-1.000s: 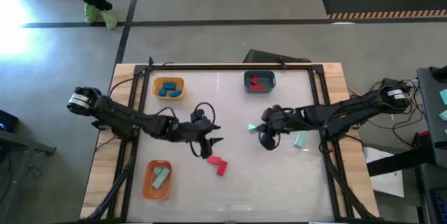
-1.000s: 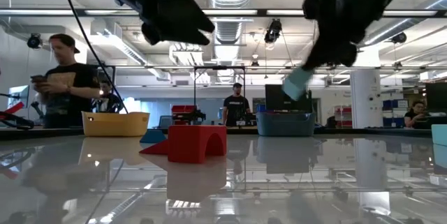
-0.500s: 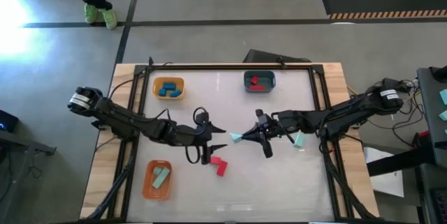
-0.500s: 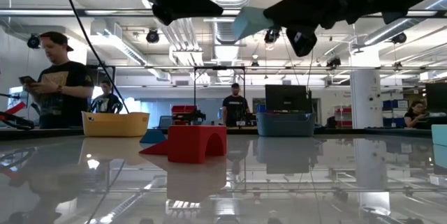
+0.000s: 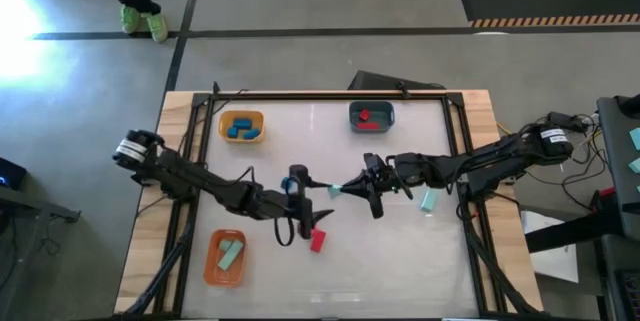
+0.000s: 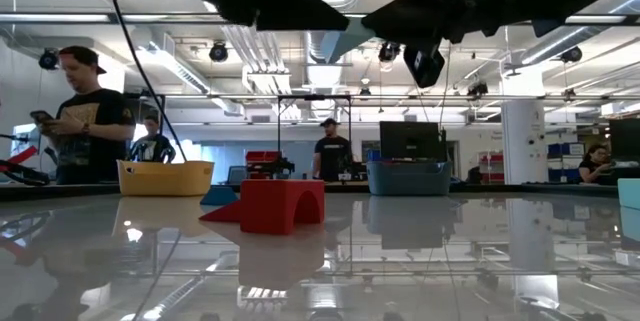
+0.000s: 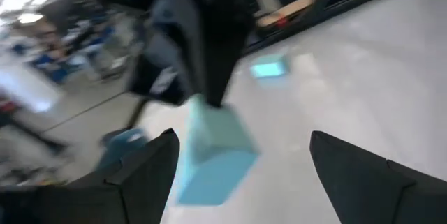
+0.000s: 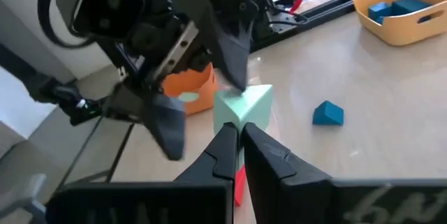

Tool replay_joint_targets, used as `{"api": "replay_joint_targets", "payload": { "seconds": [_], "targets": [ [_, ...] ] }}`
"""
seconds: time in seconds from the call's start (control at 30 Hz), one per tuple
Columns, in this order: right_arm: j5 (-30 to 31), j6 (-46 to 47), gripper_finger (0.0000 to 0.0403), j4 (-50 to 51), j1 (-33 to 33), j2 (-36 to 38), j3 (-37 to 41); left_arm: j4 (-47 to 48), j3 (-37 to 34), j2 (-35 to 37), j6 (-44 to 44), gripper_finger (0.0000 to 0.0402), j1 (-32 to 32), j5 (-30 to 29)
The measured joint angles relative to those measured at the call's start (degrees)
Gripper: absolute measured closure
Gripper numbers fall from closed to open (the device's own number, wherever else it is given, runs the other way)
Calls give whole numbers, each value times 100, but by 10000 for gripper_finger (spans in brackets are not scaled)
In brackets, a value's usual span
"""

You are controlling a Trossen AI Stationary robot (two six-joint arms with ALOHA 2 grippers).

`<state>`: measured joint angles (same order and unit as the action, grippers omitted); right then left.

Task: Sort & place blocks by color
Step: Put the left light blue block into the orange bin

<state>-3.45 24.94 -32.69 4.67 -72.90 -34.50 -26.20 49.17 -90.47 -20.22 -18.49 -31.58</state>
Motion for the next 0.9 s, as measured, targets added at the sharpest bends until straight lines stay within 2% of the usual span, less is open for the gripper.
{"api": "replay_joint_targets", "payload": {
  "seconds": [0.13,0.3,0.4,0.53,0.8,0.9],
  "targets": [
    [-1,131,395,-58,-5,-11,0,-149,0,-101,-134,98,6,-520],
    [-1,167,394,-111,-1,-31,0,-510,7,-220,-318,99,1,-546],
    [0,193,394,-141,0,-31,1,-513,7,-220,-297,114,6,-644],
    [1,229,394,-151,0,-31,2,-535,7,-220,-266,155,10,-650],
    [108,165,394,-191,-5,-31,4,-525,7,-220,-103,277,4,-802],
    [240,95,385,-192,0,-31,4,-524,7,-220,125,282,5,-812]
  ]
}}
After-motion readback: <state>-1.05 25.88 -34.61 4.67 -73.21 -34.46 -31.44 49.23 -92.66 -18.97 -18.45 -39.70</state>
